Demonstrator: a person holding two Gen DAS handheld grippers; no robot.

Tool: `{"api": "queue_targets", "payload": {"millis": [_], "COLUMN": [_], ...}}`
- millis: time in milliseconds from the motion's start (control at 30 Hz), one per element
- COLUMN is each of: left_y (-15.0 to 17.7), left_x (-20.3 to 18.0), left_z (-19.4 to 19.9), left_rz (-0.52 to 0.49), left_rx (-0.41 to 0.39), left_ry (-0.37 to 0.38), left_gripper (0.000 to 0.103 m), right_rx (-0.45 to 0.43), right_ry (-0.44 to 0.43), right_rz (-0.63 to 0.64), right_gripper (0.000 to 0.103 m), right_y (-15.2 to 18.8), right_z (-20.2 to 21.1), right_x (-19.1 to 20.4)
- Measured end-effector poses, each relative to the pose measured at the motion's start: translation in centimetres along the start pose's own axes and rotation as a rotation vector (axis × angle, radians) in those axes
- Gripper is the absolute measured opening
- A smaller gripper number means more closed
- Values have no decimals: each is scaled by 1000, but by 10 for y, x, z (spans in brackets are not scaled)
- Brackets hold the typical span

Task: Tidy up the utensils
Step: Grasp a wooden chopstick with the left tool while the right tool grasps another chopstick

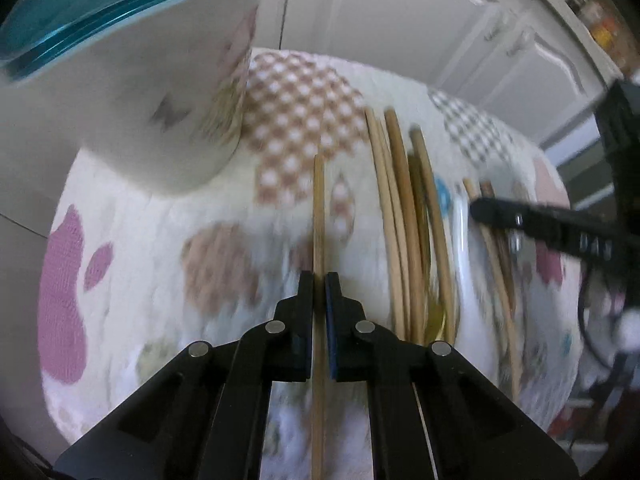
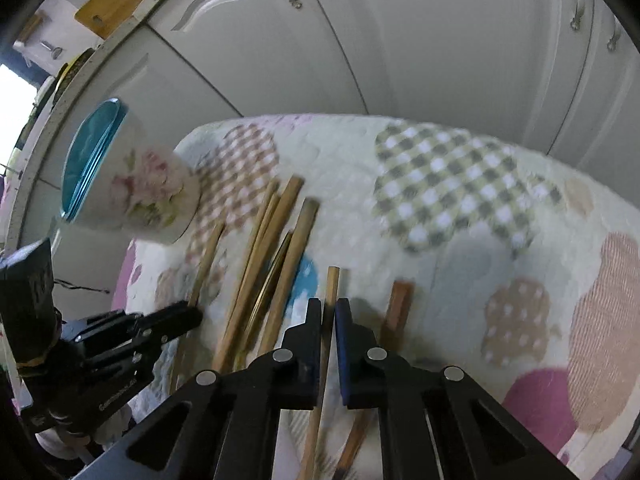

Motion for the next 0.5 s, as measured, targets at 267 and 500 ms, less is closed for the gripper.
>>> {"api": "queue_targets", "payload": {"millis": [267,500], "left_y": [-27,-48], "left_x": [7,-5], "left_z": [4,-20], "left_rz": [-26,-28], "left_rx": [-47,-45], "left_ry": [-82,-118], "left_gripper": [15,12], "right_rx": [42,21], "right_ry": [50,83], "right_rz": [-5,47], "right_gripper": [6,6], "right_y": [6,-4], "right_z": [-9,-19], "right_x": [-1,5]}}
Point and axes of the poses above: each gripper's, at about its wrist camera, not at the fingertips, and z roughly against the way its jaws point, x to its left, y to its underside, the point moved 10 cm from there along -z, roughly the way its jaws point, and after that the axes turned 1 degree about x, right-handed, at the moved point
